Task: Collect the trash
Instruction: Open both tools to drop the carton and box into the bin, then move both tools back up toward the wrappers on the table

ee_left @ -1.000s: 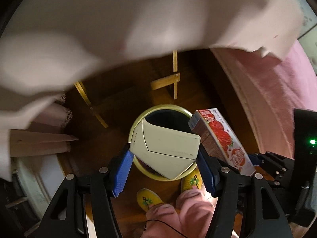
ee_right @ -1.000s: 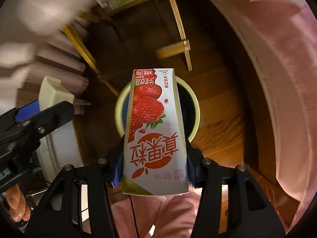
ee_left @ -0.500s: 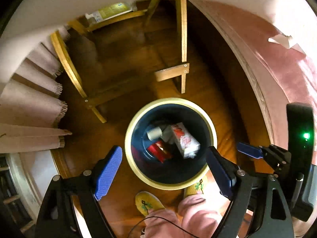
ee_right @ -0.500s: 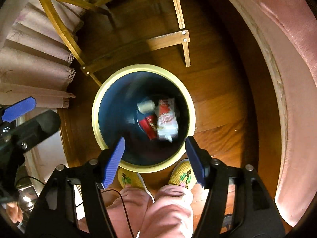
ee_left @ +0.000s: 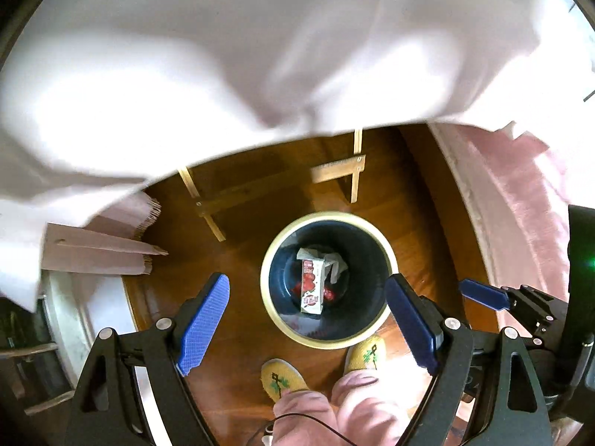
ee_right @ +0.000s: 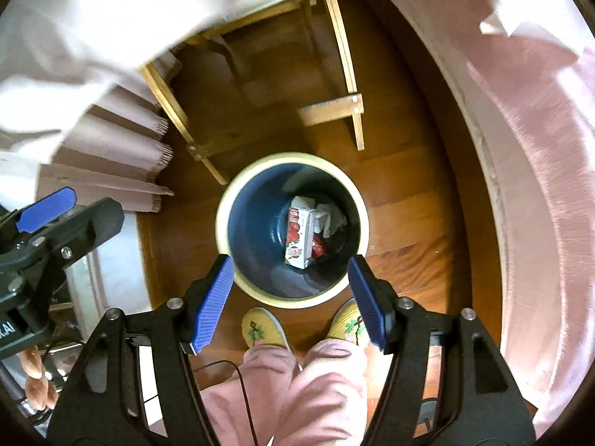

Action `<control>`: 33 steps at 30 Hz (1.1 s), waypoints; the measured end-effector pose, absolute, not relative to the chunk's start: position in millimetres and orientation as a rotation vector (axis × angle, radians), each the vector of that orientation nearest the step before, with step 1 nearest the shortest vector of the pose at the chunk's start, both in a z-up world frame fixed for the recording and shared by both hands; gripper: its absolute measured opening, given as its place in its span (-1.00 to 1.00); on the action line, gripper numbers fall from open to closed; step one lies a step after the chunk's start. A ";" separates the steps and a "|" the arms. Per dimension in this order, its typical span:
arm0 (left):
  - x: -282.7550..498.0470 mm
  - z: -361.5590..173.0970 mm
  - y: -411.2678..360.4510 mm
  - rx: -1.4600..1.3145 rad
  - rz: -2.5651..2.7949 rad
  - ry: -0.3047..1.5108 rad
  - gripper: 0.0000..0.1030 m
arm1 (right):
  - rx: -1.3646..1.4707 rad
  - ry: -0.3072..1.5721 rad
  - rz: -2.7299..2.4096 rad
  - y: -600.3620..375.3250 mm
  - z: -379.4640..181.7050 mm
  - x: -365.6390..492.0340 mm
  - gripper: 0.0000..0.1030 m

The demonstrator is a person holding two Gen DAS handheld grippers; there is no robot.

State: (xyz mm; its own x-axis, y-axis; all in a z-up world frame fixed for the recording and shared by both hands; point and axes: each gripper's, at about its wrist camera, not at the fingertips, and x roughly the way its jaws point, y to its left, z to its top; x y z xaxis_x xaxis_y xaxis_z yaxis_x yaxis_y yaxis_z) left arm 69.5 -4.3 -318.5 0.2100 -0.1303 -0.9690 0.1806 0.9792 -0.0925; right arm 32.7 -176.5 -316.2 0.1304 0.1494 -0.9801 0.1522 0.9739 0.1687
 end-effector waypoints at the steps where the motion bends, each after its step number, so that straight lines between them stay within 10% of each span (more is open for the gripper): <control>1: 68.2 -304.9 -3.4 0.047 -0.214 1.330 0.70 | 0.252 1.437 0.002 -176.4 -305.7 33.2 0.19; 33: 49.5 79.2 21.0 0.029 -0.067 0.904 0.69 | 0.122 1.027 0.325 -149.2 35.3 80.4 0.19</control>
State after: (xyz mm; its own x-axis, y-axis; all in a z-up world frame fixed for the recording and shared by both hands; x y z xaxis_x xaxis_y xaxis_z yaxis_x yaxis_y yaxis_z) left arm 49.5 21.0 79.2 0.6162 -0.0458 -0.7862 0.0704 0.9975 -0.0029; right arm 80.4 -149.2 35.3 0.4746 0.3212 -0.8195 -0.2080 0.9456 0.2502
